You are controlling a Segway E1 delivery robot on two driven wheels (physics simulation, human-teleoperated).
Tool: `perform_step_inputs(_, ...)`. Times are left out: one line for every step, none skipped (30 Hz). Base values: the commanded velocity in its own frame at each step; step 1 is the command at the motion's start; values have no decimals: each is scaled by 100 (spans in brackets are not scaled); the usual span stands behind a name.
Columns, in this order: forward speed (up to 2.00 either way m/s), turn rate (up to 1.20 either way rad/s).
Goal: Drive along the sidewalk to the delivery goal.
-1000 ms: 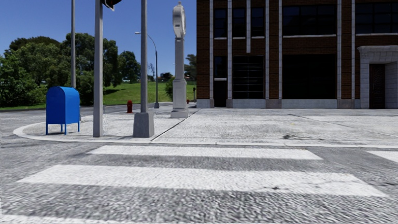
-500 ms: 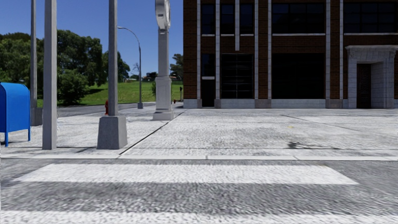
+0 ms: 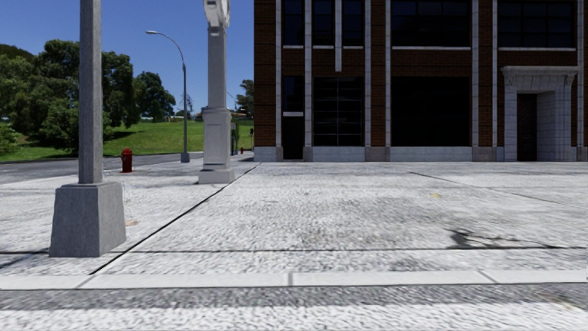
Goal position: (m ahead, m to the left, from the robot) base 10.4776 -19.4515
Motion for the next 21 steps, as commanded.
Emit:
perform_step_inputs(200,-44)
perform_step_inputs(200,-48)
perform_step_inputs(200,-48)
perform_step_inputs(200,-49)
perform_step_inputs(200,-49)
perform_step_inputs(200,-49)
perform_step_inputs(200,-49)
perform_step_inputs(200,-49)
perform_step_inputs(200,-49)
perform_step_inputs(200,-49)
perform_step_inputs(200,-49)
perform_step_inputs(200,-52)
perform_step_inputs(200,-57)
perform_step_inputs(200,-57)
perform_step_inputs(200,-58)
perform_step_inputs(200,-59)
perform_step_inputs(200,-59)
perform_step_inputs(200,-59)
perform_step_inputs(200,-59)
perform_step_inputs(200,-59)
perform_step_inputs(200,-59)
